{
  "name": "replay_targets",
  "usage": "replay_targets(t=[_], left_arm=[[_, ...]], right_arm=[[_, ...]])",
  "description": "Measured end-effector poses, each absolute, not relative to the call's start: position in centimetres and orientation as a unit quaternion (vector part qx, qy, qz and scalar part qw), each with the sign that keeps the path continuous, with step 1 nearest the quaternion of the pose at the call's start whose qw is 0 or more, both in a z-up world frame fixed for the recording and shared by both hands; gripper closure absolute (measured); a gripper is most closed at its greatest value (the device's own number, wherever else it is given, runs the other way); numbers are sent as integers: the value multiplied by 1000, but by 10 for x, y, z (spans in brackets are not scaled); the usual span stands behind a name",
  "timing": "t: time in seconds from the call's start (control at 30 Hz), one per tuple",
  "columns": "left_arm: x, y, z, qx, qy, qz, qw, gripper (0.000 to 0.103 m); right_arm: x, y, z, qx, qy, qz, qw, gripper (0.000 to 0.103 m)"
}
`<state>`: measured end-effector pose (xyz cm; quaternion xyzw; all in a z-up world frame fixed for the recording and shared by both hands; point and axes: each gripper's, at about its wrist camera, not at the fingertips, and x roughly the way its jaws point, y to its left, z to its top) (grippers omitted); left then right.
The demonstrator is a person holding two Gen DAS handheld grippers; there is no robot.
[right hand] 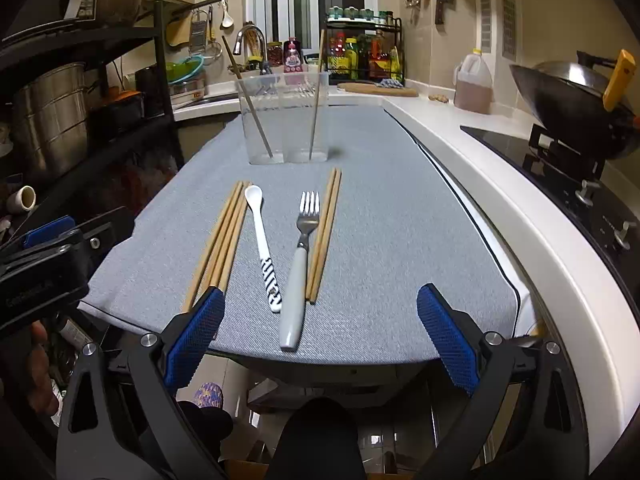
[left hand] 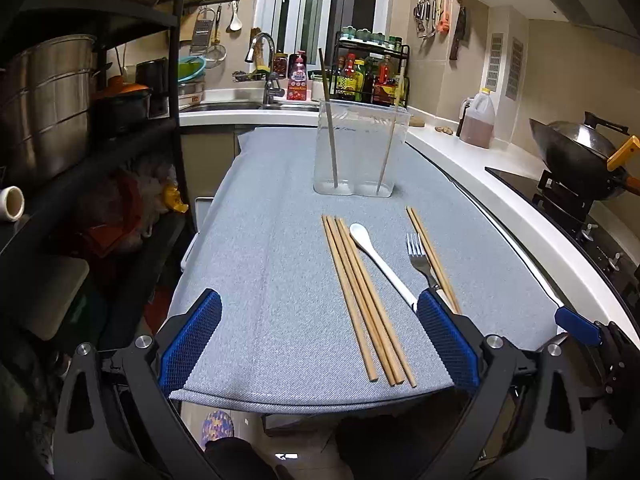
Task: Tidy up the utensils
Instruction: 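Grasp a chopstick beside the fork with the right tool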
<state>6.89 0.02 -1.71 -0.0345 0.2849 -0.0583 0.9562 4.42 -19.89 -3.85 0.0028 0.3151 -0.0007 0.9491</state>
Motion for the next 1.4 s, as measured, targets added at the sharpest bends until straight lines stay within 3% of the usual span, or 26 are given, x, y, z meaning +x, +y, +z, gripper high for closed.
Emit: replay_targets(t=[0.2,0.3,0.5,0.73,1.1,1.4], left_arm=[[64,14,-30,-51,282,-54,956,8],[61,18,-38,-58,284,-53,955,8],[61,18,-49,-58,299,-49,951,8],[61,13,-57,-51,308,-53,948,8],[67,7,-69,-38,321,-62,944,8],[75,-4,-78,-26,325,-67,943,8]], right_arm=[[47,-202,-49,10,321,-11,947,9],[46,-203,-53,11,320,-6,947,18],[55,-204,-63,17,334,15,942,49],[74,-211,-75,21,344,2,939,61],[92,-212,-92,-6,347,-4,938,68],[99,-224,-92,2,342,-12,939,68]])
